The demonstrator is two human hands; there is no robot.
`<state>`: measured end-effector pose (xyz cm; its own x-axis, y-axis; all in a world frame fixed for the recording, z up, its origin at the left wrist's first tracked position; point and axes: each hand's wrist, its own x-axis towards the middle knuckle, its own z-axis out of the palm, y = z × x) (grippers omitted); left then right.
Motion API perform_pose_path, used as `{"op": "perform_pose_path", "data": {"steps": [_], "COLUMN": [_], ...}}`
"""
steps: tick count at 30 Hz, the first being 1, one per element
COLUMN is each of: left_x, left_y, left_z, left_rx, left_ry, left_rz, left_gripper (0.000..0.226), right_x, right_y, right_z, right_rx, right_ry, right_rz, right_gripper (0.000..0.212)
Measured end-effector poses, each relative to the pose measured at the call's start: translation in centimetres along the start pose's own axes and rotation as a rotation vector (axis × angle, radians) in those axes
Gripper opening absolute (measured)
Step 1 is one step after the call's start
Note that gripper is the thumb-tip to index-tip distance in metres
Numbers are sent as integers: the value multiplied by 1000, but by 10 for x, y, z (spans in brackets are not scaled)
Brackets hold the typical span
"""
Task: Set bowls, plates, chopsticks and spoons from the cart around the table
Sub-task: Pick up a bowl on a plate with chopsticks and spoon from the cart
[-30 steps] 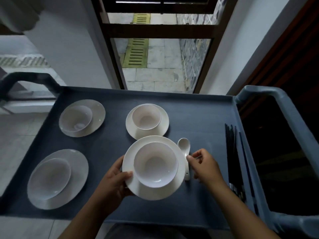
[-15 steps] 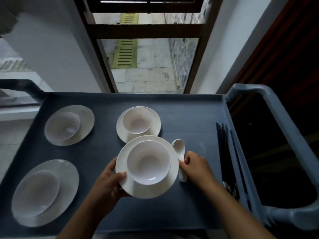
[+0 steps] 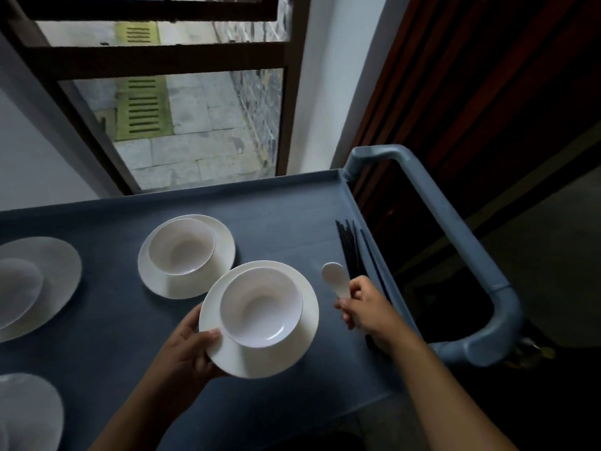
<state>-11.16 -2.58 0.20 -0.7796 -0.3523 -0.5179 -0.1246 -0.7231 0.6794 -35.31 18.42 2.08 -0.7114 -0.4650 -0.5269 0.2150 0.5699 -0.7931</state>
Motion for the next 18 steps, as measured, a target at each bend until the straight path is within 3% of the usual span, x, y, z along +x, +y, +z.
{"op": "perform_pose_path", "data": {"steps": [3,6,14,18], "left_x": [6,9,4,1], "left_y": [-1,-1,-4,-6], "left_z": [11,19,21,17], "left_rx": [12,16,26,0], "left_ry": [-45,-71,-50,-48], "left_rz": [-17,-31,-38,-42], "left_gripper": [63,63,60,60], "right_x": [1,8,24,27], "right_y": [12,17,18,22], "right_z": [-20,-30,-17,-25], "right_rx": [-118,-248,-482,-506], "right_ry": [218,377,436,429], "right_rz": [24,35,67,97], "right_gripper": [12,23,65,54]}}
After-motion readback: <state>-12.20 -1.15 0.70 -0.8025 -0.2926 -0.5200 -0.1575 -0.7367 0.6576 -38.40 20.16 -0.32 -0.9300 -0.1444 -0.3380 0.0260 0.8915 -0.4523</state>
